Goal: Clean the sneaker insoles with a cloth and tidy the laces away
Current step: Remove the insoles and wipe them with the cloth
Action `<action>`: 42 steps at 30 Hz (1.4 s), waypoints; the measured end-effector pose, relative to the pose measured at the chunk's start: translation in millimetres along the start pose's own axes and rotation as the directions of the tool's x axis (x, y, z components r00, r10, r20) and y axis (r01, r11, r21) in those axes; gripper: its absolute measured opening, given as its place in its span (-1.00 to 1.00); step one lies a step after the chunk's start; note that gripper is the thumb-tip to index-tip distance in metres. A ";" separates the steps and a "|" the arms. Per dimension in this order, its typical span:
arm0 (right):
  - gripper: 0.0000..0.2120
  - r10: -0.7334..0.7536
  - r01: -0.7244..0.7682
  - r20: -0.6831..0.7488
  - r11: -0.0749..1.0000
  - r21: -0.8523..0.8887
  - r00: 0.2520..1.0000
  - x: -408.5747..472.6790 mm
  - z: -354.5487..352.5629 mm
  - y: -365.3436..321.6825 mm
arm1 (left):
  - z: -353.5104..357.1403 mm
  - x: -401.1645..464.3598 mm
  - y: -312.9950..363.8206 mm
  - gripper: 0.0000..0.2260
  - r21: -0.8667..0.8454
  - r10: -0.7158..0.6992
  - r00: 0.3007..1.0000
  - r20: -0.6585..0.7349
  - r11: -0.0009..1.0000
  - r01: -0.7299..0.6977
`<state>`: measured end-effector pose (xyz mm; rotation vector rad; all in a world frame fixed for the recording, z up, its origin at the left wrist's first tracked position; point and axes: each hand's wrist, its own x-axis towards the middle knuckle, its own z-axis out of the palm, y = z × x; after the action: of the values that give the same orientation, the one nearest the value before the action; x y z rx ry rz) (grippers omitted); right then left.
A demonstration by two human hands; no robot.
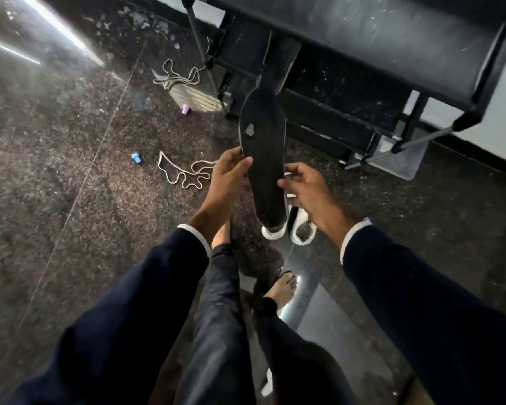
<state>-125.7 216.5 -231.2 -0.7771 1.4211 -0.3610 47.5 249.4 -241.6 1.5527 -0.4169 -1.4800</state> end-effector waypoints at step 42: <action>-0.76 0.061 -0.060 -0.036 0.997 0.039 0.997 108.9 -487.2 87.2 | 433.1 40.9 -167.0 -0.76 0.591 -0.109 0.975 0.196 0.806 -0.029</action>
<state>-598.2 78.8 -352.3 -0.6984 1.4658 -0.3561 -396.3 141.5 -333.8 1.8807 -1.0699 -1.6561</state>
